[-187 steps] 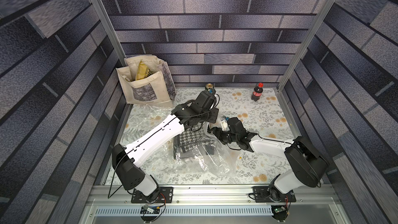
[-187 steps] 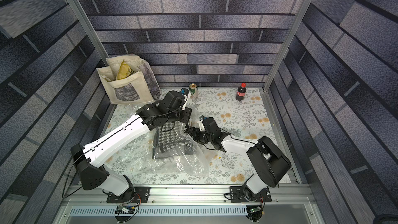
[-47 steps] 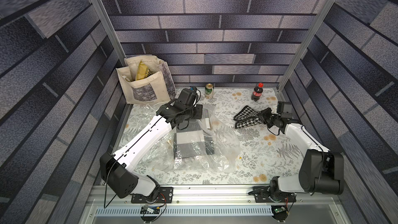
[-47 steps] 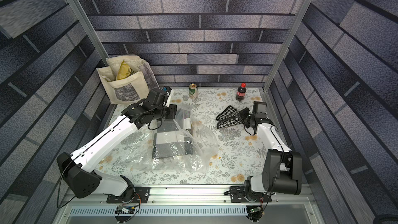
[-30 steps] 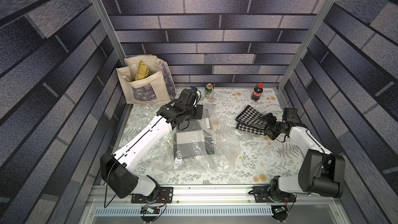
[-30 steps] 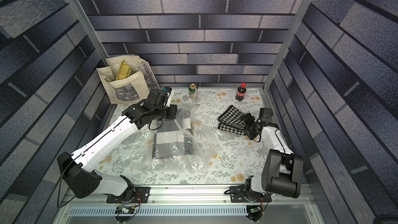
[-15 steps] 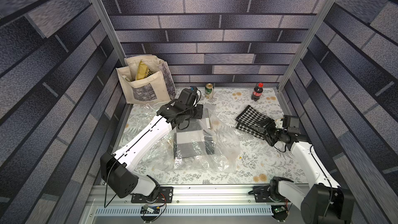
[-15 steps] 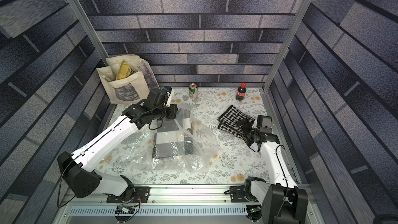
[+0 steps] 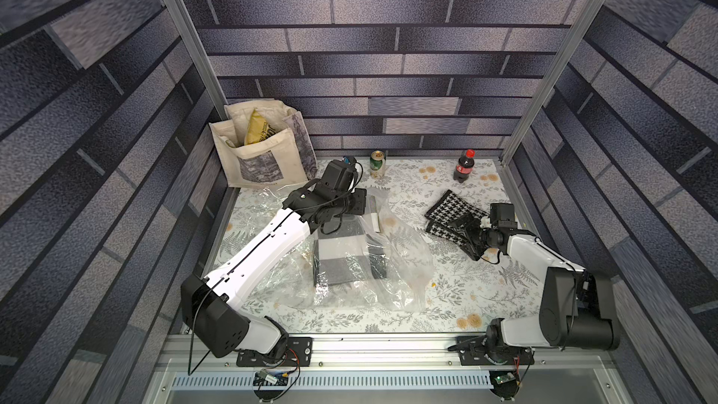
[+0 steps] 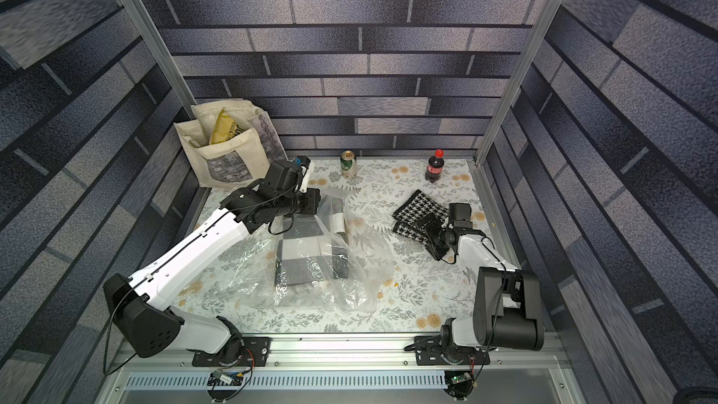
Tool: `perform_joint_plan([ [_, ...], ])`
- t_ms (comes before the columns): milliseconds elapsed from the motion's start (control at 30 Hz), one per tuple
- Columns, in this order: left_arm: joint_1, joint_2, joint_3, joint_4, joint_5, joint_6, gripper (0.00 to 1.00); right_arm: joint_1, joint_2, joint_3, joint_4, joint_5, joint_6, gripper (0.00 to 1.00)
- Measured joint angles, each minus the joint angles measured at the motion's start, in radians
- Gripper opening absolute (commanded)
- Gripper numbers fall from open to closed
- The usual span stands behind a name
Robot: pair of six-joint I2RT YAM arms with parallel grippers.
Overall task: Take the scarf out of the vacuum bag
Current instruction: Adjust the scarf at the center of the board.
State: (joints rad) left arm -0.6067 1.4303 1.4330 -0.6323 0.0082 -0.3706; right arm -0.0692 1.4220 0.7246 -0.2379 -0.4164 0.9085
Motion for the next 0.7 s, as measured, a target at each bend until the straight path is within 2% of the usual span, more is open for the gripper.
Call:
perform_joint_plan([
  [200,0.000,0.000,0.000,0.001,0.000,0.000,0.00,-0.005,0.049,0.056,-0.021,0.068,-0.007,1.00],
  [400,0.000,0.000,0.000,0.004,0.000,0.000,0.00,-0.070,0.069,0.121,-0.066,0.113,-0.035,1.00],
  [700,0.000,0.000,0.000,0.017,0.016,-0.004,0.00,-0.112,0.297,0.349,-0.084,0.116,-0.083,1.00],
])
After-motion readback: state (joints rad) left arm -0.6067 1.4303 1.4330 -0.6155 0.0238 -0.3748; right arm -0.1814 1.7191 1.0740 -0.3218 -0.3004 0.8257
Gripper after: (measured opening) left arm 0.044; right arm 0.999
